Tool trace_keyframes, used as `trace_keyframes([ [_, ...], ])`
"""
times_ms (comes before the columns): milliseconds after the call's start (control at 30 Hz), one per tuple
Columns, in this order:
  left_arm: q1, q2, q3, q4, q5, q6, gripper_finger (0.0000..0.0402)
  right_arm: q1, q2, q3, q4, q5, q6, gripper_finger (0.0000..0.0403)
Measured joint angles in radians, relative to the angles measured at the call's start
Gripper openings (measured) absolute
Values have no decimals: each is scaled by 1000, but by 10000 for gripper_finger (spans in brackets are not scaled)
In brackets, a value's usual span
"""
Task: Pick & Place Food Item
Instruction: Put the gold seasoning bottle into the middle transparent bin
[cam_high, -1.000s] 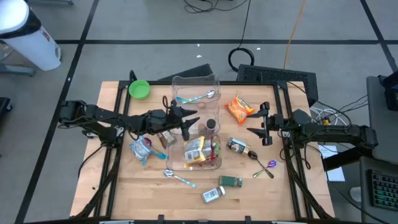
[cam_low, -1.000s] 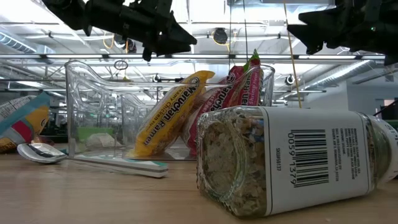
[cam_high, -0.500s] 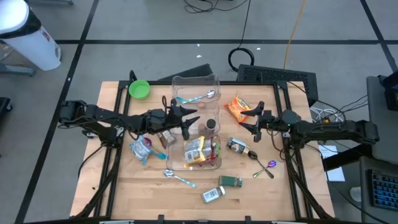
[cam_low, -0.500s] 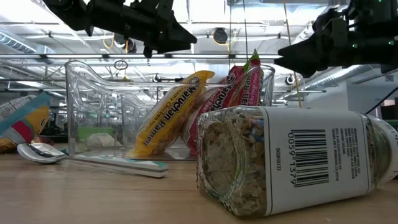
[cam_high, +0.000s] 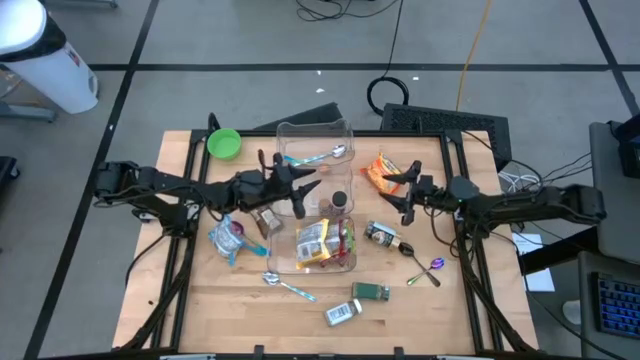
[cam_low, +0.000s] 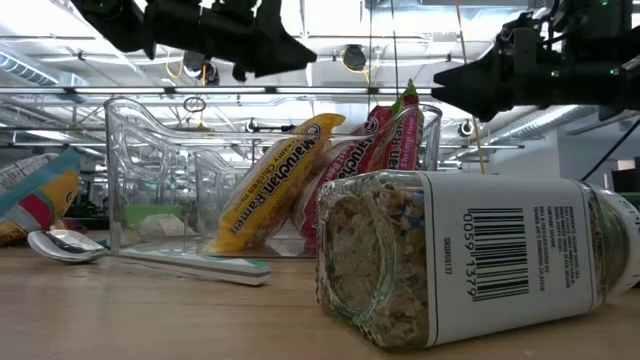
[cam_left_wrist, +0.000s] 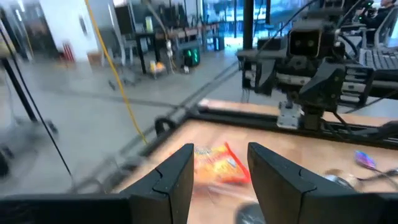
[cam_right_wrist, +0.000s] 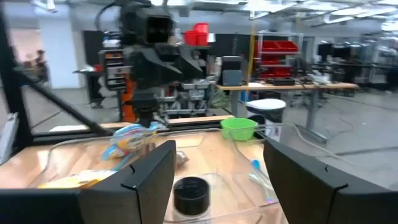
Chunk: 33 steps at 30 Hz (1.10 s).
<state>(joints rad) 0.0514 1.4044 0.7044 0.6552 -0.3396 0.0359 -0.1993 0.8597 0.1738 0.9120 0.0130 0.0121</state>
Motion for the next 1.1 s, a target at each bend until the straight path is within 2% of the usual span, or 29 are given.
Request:
trace_keyframes([
  [133,7,0,0,79,-1,120,159,5,34,0,25,20,-4,238],
  [400,7,0,0,98,0,117,159,4,70,35,69,70,-40,238],
  [533,7,-8,0,89,1,119,159,5,70,109,-61,70,-66,238],
  [667,7,-64,1,-5,0,128,159,5,70,200,-264,74,-112,238],
  [800,7,-141,0,-150,0,135,159,4,71,285,-460,126,-140,238],
  [967,24,-250,0,-389,-1,118,159,4,78,404,-694,174,-159,238],
  [1100,46,-317,0,-587,-1,63,159,14,102,476,-815,150,-150,238],
])
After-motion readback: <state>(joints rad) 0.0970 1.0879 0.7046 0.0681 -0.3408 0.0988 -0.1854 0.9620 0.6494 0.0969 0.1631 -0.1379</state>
